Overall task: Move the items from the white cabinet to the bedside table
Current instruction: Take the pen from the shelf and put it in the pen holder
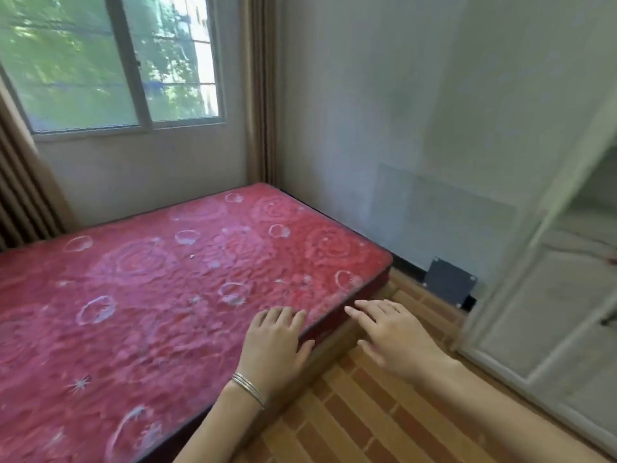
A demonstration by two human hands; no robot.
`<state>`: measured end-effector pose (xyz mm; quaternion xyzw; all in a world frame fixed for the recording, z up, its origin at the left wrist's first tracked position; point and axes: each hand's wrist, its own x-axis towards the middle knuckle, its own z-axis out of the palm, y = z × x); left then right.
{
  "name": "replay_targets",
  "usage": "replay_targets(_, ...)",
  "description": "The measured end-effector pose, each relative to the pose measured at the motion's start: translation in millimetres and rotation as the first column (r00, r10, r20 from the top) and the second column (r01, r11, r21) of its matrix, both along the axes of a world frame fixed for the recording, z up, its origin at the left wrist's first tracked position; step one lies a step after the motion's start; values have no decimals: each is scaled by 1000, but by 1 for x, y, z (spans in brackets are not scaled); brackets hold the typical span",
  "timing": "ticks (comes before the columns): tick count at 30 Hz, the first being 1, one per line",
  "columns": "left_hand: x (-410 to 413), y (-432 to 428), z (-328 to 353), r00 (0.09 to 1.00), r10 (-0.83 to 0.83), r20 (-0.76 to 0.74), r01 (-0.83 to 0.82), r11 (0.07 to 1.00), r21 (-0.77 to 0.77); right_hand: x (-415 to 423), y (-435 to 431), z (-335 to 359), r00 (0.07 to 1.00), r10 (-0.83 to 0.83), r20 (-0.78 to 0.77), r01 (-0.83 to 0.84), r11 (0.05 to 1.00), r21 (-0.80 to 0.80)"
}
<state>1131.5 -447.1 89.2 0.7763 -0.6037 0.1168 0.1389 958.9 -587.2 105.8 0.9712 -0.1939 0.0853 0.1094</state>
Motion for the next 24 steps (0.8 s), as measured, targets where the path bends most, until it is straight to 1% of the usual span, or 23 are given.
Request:
replay_targets(4, -97, -91, 19, 970, -236, 53, 238, 971, -26, -126, -52, 22, 960, -278, -13, 279, 959, 55)
replay_targets(7, -164, -153, 38, 911, -387, 145, 399, 915, -65, -210, -77, 41, 909, -415, 42, 413, 909, 57)
replay_targets(10, -227, -207, 63, 836, -514, 193, 538, 837, -101, -283, -94, 64, 842, -526, 120, 533, 846, -26)
replay_targets(13, -287, -245, 83, 755, -615, 228, 651, 746, -139, -342, -101, 78, 753, -633, 180, 652, 754, -78)
replay_targets(17, -349, -287, 89, 661, -717, 220, 750, 639, -173, -397, -112, 74, 673, -717, 180, 736, 673, -71)
replay_targets(20, -380, -320, 83, 606, -762, 228, 795, 581, -173, -428, -135, 65, 619, -765, 179, 782, 621, -50)
replay_targets(22, -395, -349, 76, 580, -775, 251, 815, 556, -165, -445, -158, 61, 597, -786, 162, 799, 600, -38)
replay_targets(24, -406, -383, 73, 576, -775, 259, 817, 556, -152, -459, -187, 61, 595, -791, 141, 801, 599, -21)
